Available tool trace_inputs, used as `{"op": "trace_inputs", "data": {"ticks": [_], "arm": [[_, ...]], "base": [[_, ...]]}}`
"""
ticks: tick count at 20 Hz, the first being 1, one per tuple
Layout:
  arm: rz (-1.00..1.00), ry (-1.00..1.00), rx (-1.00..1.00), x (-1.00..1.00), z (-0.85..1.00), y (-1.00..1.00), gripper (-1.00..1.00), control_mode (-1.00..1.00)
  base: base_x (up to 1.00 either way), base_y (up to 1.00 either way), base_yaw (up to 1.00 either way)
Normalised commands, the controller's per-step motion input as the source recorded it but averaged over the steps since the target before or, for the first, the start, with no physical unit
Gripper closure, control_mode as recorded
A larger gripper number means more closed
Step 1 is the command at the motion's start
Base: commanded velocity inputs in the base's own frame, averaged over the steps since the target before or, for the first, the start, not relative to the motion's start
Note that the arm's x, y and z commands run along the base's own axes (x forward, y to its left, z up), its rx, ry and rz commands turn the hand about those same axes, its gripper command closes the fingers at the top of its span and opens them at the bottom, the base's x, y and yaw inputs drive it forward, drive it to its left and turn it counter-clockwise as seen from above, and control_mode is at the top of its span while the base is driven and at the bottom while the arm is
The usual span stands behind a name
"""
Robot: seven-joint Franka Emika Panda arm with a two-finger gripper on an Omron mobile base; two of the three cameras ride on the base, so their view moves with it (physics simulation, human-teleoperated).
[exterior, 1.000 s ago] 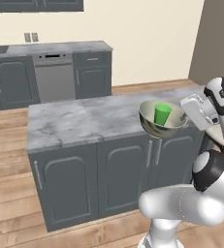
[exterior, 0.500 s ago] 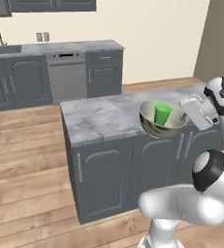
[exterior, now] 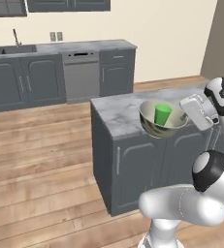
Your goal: Place the cup inside the bowl on the dining table and move the bowl to any counter.
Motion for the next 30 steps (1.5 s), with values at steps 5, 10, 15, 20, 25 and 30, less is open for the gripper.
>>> {"op": "trace_inputs", "data": {"ticks": [5,10,15,20,25,30], "arm": [[0.00,0.00,0.00,0.00,0.00,0.00,1.00,1.00],[0.00,0.00,0.00,0.00,0.00,0.00,1.00,1.00],[0.00,0.00,0.00,0.00,0.00,0.00,1.00,1.00],[0.00,0.00,0.00,0.00,0.00,0.00,1.00,1.00],[0.00,0.00,0.00,0.00,0.00,0.00,1.00,1.00],[0.00,0.00,0.00,0.00,0.00,0.00,1.00,1.00]], "base": [[0.23,0.83,-0.02],[0.40,0.89,-0.03],[0.75,0.77,-0.06],[0.79,0.62,-0.06],[0.58,0.49,-0.04],[0.01,0.70,0.01]]}}
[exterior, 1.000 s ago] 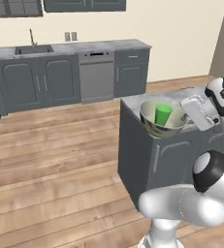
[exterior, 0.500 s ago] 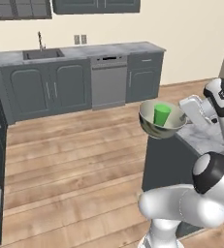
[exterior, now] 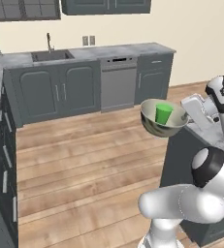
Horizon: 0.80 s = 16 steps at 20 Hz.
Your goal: Place the cup inside the bowl on the dining table and move the bowl to any counter.
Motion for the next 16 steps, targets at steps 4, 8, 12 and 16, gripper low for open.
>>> {"op": "trace_inputs", "data": {"ticks": [4,8,12,16], "arm": [[0.00,0.00,0.00,0.00,0.00,0.00,1.00,1.00],[0.00,0.00,0.00,0.00,0.00,0.00,1.00,1.00],[0.00,0.00,0.00,0.00,0.00,0.00,1.00,1.00],[0.00,0.00,0.00,0.00,0.00,0.00,1.00,1.00]], "base": [[0.09,0.64,0.06],[0.52,0.29,0.20],[0.41,0.00,0.30],[0.24,0.00,0.32]]}}
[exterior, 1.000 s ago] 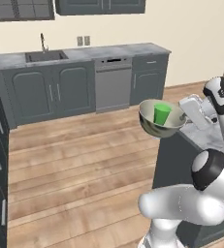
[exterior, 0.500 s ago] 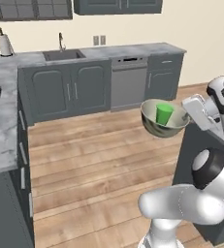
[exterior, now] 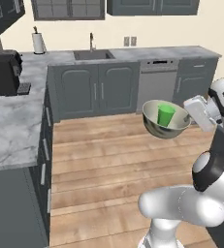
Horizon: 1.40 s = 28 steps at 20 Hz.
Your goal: Place the cup inside the bowl on the dining table and move the bowl to any counter.
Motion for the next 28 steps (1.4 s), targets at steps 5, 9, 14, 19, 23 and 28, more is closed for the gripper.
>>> {"op": "trace_inputs", "data": {"ticks": [5,9,14,19,23,28], "arm": [[0.00,0.00,0.00,0.00,0.00,0.00,1.00,1.00],[0.00,0.00,0.00,0.00,0.00,0.00,1.00,1.00],[0.00,0.00,0.00,0.00,0.00,0.00,1.00,1.00],[0.00,0.00,0.00,0.00,0.00,0.00,1.00,1.00],[0.00,0.00,0.00,0.00,0.00,0.00,1.00,1.00],[0.00,0.00,0.00,0.00,0.00,0.00,1.00,1.00]], "base": [[0.05,0.02,0.34],[0.13,0.02,0.33],[0.21,0.04,0.31],[0.29,0.04,0.30],[0.34,0.09,0.29],[0.38,0.01,0.31]]}}
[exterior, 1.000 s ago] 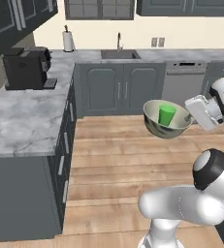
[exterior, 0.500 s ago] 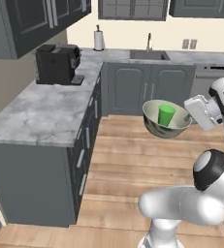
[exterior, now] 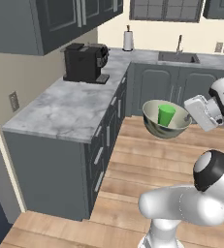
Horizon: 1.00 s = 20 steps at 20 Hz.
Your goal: Place the cup inside the bowl on the dining table and move the bowl to any counter.
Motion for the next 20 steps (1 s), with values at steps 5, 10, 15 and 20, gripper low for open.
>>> {"op": "trace_inputs", "data": {"ticks": [5,10,15,20], "arm": [[0.00,0.00,0.00,0.00,0.00,0.00,1.00,1.00],[0.00,0.00,0.00,0.00,0.00,0.00,1.00,1.00],[0.00,0.00,0.00,0.00,0.00,0.00,1.00,1.00],[0.00,0.00,0.00,0.00,0.00,0.00,1.00,1.00]], "base": [[0.39,0.00,0.24],[0.65,0.02,0.19],[0.58,0.04,0.22],[0.48,0.01,0.17]]}}
